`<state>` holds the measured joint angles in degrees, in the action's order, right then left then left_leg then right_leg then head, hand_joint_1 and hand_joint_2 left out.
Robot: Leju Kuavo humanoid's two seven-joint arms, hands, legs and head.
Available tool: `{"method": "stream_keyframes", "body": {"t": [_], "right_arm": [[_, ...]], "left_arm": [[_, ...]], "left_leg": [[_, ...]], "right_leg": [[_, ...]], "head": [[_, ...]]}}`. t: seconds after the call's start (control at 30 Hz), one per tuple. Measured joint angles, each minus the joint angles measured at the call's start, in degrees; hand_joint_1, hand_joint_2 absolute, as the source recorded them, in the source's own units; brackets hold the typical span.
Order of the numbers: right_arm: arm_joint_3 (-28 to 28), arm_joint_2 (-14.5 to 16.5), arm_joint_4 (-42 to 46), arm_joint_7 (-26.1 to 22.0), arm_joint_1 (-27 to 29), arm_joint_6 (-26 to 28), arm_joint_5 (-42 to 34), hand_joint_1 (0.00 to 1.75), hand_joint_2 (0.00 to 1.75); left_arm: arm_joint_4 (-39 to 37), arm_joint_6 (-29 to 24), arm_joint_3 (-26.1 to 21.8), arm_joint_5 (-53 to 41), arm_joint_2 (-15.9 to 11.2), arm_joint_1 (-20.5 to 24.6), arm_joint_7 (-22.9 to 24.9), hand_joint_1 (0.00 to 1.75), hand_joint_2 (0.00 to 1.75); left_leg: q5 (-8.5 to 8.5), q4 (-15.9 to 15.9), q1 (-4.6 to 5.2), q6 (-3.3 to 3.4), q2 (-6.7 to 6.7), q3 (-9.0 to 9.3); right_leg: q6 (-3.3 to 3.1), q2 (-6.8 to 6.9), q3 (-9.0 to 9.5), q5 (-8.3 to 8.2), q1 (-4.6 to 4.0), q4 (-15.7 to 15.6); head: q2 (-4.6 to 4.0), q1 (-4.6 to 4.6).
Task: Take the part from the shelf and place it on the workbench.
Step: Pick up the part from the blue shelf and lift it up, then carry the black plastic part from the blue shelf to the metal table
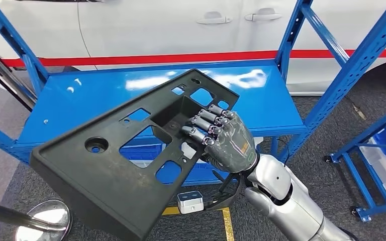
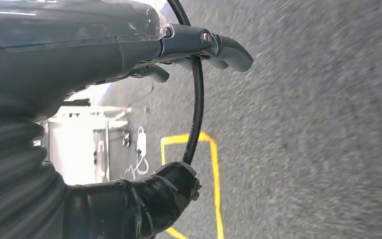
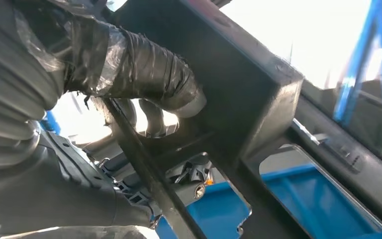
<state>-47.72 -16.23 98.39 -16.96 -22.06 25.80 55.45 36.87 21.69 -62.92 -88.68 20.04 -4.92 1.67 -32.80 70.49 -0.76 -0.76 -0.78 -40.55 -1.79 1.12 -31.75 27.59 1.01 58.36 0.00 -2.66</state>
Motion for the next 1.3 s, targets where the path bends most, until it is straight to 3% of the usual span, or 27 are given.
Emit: {"method": "stream_keyframes", "body": {"t": [0.03,0.07,0.1,0.17,0.23,0.27,0.33,0.4,0.47,0.5,0.53,0.57,0.6,0.67,0.73,0.77,0.8,0.87,0.9,0.97,1.03,1.07,1.1,1.17,1.2,1.27,1.3], "right_arm": [[-0.03,-0.01,0.01,0.00,0.00,-0.02,-0.04,1.75,1.75],[-0.05,-0.01,0.01,0.00,0.00,-0.05,-0.08,1.75,1.75],[-0.07,-0.01,0.01,0.00,-0.02,-0.09,-0.12,1.75,1.75],[-0.09,-0.01,0.03,0.03,-0.15,-0.22,-0.23,1.75,1.75],[-0.10,-0.06,0.17,0.10,-0.32,-0.39,-0.37,1.75,1.75],[-0.11,-0.09,0.25,0.14,-0.41,-0.45,-0.41,1.75,1.75],[-0.19,-0.13,0.34,0.20,-0.53,-0.49,-0.44,1.75,1.75],[-0.33,-0.26,0.35,0.28,-0.57,-0.53,-0.39,1.75,1.75],[-0.46,-0.47,0.36,0.32,-0.54,-0.57,-0.33,1.75,1.75],[-0.50,-0.56,0.36,0.32,-0.52,-0.58,-0.31,1.75,1.75],[-0.52,-0.65,0.36,0.33,-0.50,-0.59,-0.31,1.75,1.75],[-0.54,-0.73,0.36,0.33,-0.48,-0.60,-0.31,1.75,1.75],[-0.56,-0.79,0.36,0.34,-0.48,-0.60,-0.31,1.75,1.75],[-0.61,-0.85,0.36,0.56,-0.52,-0.60,-0.31,1.75,1.75],[-0.64,-0.91,0.35,1.04,-0.59,-0.60,-0.36,1.75,1.75],[-0.66,-0.95,0.35,1.22,-0.65,-0.60,-0.40,1.75,1.75],[-0.66,-0.97,0.35,1.31,-0.72,-0.61,-0.44,1.75,1.75],[-0.69,-0.98,0.35,1.31,-0.90,-0.67,-0.49,1.75,1.75],[-0.70,-0.97,0.34,1.32,-0.98,-0.72,-0.52,1.75,1.75],[-0.72,-0.97,0.33,1.37,-1.08,-0.87,-0.60,1.75,1.75],[-0.74,-0.98,0.30,1.48,-1.09,-1.12,-0.74,1.75,1.75],[-0.75,-0.99,0.28,1.58,-1.10,-1.32,-0.85,1.75,1.75],[-0.75,-0.99,0.25,1.72,-1.16,-1.57,-1.00,1.75,1.75],[-0.76,-0.99,0.21,2.03,-1.49,-2.06,-1.34,1.75,1.75],[-0.76,-0.99,0.21,2.14,-1.73,-2.29,-1.51,1.75,1.75],[-0.77,-1.01,0.22,2.19,-2.27,-2.64,-1.80,1.75,1.75],[-0.79,-1.01,0.22,2.18,-2.51,-2.78,-1.91,1.75,1.75]], "left_arm": [[-0.01,0.05,-0.15,-0.09,0.00,0.04,-0.05,0.00,1.75],[-0.02,0.10,-0.27,-0.15,0.00,0.06,-0.10,0.00,1.75],[-0.03,0.19,-0.37,-0.21,0.00,0.07,-0.20,0.00,1.75],[-0.04,0.31,-0.48,-0.32,-0.01,0.11,-0.38,0.00,1.75],[-0.04,0.42,-0.53,-0.45,-0.02,0.16,-0.48,0.00,1.75],[-0.04,0.46,-0.56,-0.52,-0.02,0.17,-0.50,0.00,1.75],[-0.04,0.59,-0.71,-0.75,0.01,0.09,-0.49,0.00,1.75],[-0.03,0.70,-0.91,-0.95,0.09,0.03,-0.43,0.00,1.75],[-0.03,0.74,-1.04,-1.07,0.15,0.09,-0.38,0.00,1.75],[-0.03,0.75,-1.09,-1.10,0.15,0.12,-0.38,0.00,1.75],[-0.03,0.75,-1.16,-1.12,0.16,0.13,-0.38,0.00,1.75],[-0.04,0.75,-1.25,-1.13,0.16,0.13,-0.38,0.00,1.75],[-0.04,0.79,-1.35,-1.13,0.19,0.13,-0.38,0.00,1.75],[-0.03,0.91,-1.51,-1.14,0.31,0.16,-0.39,0.00,1.75],[0.01,1.04,-1.60,-1.15,0.55,0.26,-0.43,0.00,1.75],[0.02,1.08,-1.67,-1.15,0.64,0.26,-0.45,0.00,1.75],[0.03,1.12,-1.74,-1.16,0.67,0.22,-0.48,0.00,1.75],[0.04,1.18,-1.87,-1.19,0.61,0.08,-0.49,0.00,1.75],[0.05,1.19,-1.89,-1.22,0.58,0.06,-0.50,0.00,1.75],[0.07,1.14,-1.91,-1.28,0.52,0.18,-0.50,0.00,1.75],[0.07,1.10,-1.91,-1.30,0.50,0.30,-0.52,0.00,1.75],[0.07,1.06,-1.92,-1.30,0.49,0.31,-0.53,0.00,1.75],[0.07,1.02,-1.92,-1.29,0.49,0.34,-0.55,0.00,1.75],[0.07,0.93,-1.93,-1.28,0.48,0.44,-0.57,0.00,1.75],[0.07,0.92,-1.93,-1.28,0.49,0.55,-0.57,0.00,1.75],[0.07,0.95,-1.96,-1.29,0.49,0.71,-0.56,0.00,1.75],[0.06,0.97,-1.98,-1.28,0.49,0.76,-0.57,0.00,1.75]], "left_leg": [[-0.77,2.90,-0.07,-0.22,0.23,-0.33],[-0.16,4.51,-0.13,-0.39,0.38,-0.02],[1.50,4.27,-0.17,-0.48,0.57,1.20],[4.13,-1.49,-0.19,-0.40,2.08,6.14],[3.28,-8.95,0.25,0.12,4.02,11.09],[2.46,-11.12,0.50,0.50,4.36,12.13],[2.65,-12.42,0.63,1.55,3.37,11.96],[3.96,-12.83,0.44,2.57,2.39,11.08],[5.34,-12.93,0.41,3.39,1.54,9.73],[5.98,-12.84,0.52,3.69,1.01,8.87],[6.58,-12.71,0.66,3.81,0.37,7.99],[7.16,-12.51,0.81,3.87,-0.33,7.08],[7.69,-12.27,0.93,3.86,-1.08,6.21],[8.68,-11.78,1.09,3.75,-2.54,4.70],[9.69,-11.56,1.18,3.36,-3.80,3.70],[10.26,-11.65,1.06,3.04,-4.43,3.44],[10.87,-11.84,0.96,2.64,-5.08,3.24],[11.64,-12.17,0.94,1.90,-5.85,2.81],[10.72,-11.52,1.04,1.64,-5.01,2.26],[5.76,-6.98,0.87,1.11,-1.90,0.58],[1.10,0.23,0.28,0.33,-0.04,-1.02],[0.77,2.90,-0.05,-0.05,0.25,-1.22],[1.73,4.21,-0.35,-0.40,0.42,-0.75],[4.98,1.30,-0.90,-1.00,1.31,3.12],[5.20,-2.49,-0.97,-1.25,2.43,6.28],[3.56,-9.69,-0.59,-0.75,4.14,11.08],[2.74,-11.60,-0.21,-0.24,4.31,11.88]], "right_leg": [[0.05,0.74,-0.74,-0.42,-0.05,0.18],[0.12,1.51,-1.49,-0.82,-0.08,0.41],[0.23,2.28,-2.24,-1.17,-0.10,0.71],[0.57,3.60,-3.46,-1.69,-0.18,1.41],[1.12,4.76,-4.15,-2.15,-0.36,2.00],[1.46,5.37,-4.29,-2.48,-0.45,2.09],[2.22,6.39,-4.41,-3.11,-0.45,1.99],[2.88,4.46,-5.00,-1.26,-0.23,3.13],[3.18,0.85,-6.48,3.92,-0.09,8.07],[3.16,-0.20,-7.30,6.41,-0.13,11.62],[3.09,-0.67,-7.80,7.79,-0.19,14.74],[2.93,-0.86,-7.66,7.83,-0.28,16.56],[2.66,-1.01,-6.65,6.67,-0.39,16.45],[1.63,-2.46,-2.06,3.67,-0.73,10.79],[0.58,-5.25,2.78,3.21,-0.88,3.29],[0.33,-6.14,4.04,3.44,-0.97,1.04],[0.34,-6.11,4.43,3.44,-1.03,0.05],[0.32,-4.48,3.98,2.28,-0.89,-0.70],[0.14,-3.58,3.64,1.61,-0.69,-1.17],[-0.13,-1.71,2.62,0.25,-0.42,-1.63],[-0.11,0.06,1.06,-0.76,-0.40,-1.40],[0.02,0.97,0.21,-1.19,-0.38,-1.14],[0.18,1.88,-0.71,-1.60,-0.34,-0.81],[0.70,3.50,-2.59,-2.28,-0.20,0.11],[0.99,4.17,-3.39,-2.54,-0.21,0.64],[1.75,5.39,-4.32,-3.11,-0.27,1.45],[2.17,6.00,-4.48,-3.51,-0.28,1.54]], "head": [[0.00,0.01],[0.00,0.01],[0.00,0.01],[0.00,0.02],[0.00,-0.01],[0.00,-0.03],[0.00,-0.07],[0.00,-0.08],[0.00,-0.09],[0.00,-0.10],[0.00,-0.09],[0.00,-0.09],[0.00,-0.09],[0.00,-0.09],[0.00,-0.08],[0.00,-0.08],[0.00,-0.09],[0.00,-0.11],[0.00,-0.03],[0.00,0.13],[0.00,0.21],[0.00,0.21],[0.00,0.21],[0.00,0.22],[0.00,0.22],[0.00,0.15],[0.00,0.11]]}}
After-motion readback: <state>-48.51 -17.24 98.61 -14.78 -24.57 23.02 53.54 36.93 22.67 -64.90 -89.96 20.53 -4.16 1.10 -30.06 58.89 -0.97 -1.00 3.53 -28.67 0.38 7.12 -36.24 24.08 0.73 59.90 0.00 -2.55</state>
